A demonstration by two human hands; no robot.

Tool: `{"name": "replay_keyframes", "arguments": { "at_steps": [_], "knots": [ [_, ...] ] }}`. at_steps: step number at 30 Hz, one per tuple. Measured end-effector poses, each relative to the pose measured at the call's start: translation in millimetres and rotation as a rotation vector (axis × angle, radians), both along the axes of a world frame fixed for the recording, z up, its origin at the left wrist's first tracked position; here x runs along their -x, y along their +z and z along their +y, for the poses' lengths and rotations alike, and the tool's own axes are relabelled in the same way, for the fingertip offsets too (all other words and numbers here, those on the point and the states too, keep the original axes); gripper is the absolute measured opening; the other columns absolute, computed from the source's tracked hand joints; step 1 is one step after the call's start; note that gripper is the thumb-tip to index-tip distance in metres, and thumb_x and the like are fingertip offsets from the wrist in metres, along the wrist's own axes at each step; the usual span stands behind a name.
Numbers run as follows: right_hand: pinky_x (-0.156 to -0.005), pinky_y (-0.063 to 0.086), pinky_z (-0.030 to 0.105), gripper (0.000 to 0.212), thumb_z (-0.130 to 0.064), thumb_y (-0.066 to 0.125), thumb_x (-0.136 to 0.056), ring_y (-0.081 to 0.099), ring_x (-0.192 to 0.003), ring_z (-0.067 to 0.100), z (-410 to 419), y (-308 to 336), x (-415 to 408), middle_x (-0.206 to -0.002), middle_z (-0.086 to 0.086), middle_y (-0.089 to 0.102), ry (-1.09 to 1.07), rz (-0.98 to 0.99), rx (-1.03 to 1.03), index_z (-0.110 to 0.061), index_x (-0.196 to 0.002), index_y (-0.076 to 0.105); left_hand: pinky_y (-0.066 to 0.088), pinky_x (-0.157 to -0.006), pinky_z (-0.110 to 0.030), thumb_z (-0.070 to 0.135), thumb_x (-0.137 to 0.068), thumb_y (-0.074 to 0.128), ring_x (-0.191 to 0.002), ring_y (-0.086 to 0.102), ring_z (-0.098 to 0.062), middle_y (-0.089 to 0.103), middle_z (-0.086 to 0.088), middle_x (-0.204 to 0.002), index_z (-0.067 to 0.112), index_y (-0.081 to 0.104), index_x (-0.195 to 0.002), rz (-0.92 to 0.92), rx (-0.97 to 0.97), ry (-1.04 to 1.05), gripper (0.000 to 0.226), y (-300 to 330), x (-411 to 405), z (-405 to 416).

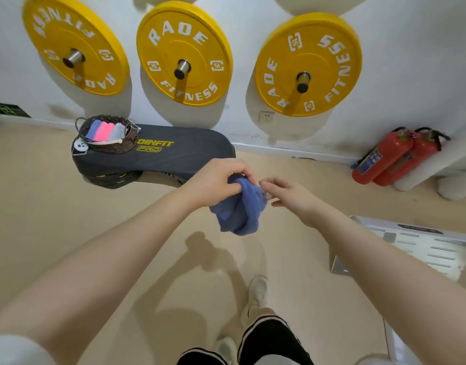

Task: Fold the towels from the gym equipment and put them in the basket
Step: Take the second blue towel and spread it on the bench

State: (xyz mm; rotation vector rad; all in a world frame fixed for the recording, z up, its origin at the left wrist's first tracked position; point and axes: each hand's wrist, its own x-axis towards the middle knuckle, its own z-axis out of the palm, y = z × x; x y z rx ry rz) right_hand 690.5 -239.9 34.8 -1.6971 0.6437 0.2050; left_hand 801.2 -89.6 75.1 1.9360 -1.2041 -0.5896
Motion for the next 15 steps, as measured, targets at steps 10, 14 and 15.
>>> {"name": "replay_keyframes", "arguments": {
  "at_steps": [10,14,15],
  "knots": [
    [-0.074,0.043,0.025,0.016,-0.010,0.050,-0.090,0.053,-0.074,0.013,-23.5,-55.9,-137.3,-0.077,-0.002,0.061,0.011,0.082,-0.353,-0.014,-0.080,0.062,0.045,-0.068,-0.015,-0.007,-0.077,0.057,-0.072,0.055,0.001,0.062,0.015,-0.080,0.037,0.059,-0.076,0.057,-0.065,0.159,0.044,-25.7,-115.7,-18.6],
    [-0.070,0.045,0.022,0.015,-0.006,0.055,-0.090,0.054,-0.077,0.013,-56.1,-37.1,-187.2,-0.082,0.002,0.060,0.067,-0.063,-0.225,-0.016,-0.080,0.061,0.046,-0.069,-0.012,-0.009,-0.082,0.050,-0.068,0.057,0.004,0.064,0.014,-0.084,0.023,0.060,-0.104,0.406,-0.431,-0.024,0.040,-31.9,-156.6,-28.2],
    [-0.070,0.044,0.018,0.017,-0.005,0.056,-0.089,0.053,-0.075,0.010,-62.7,-30.8,-198.8,-0.080,0.000,0.060,0.136,-0.089,-0.171,-0.017,-0.079,0.062,0.047,-0.070,-0.011,-0.008,-0.085,0.048,-0.070,0.058,0.005,0.063,0.009,-0.089,0.019,0.057,-0.111,0.451,-0.474,-0.019,0.038,-33.5,-165.7,-33.3]
  ]
}}
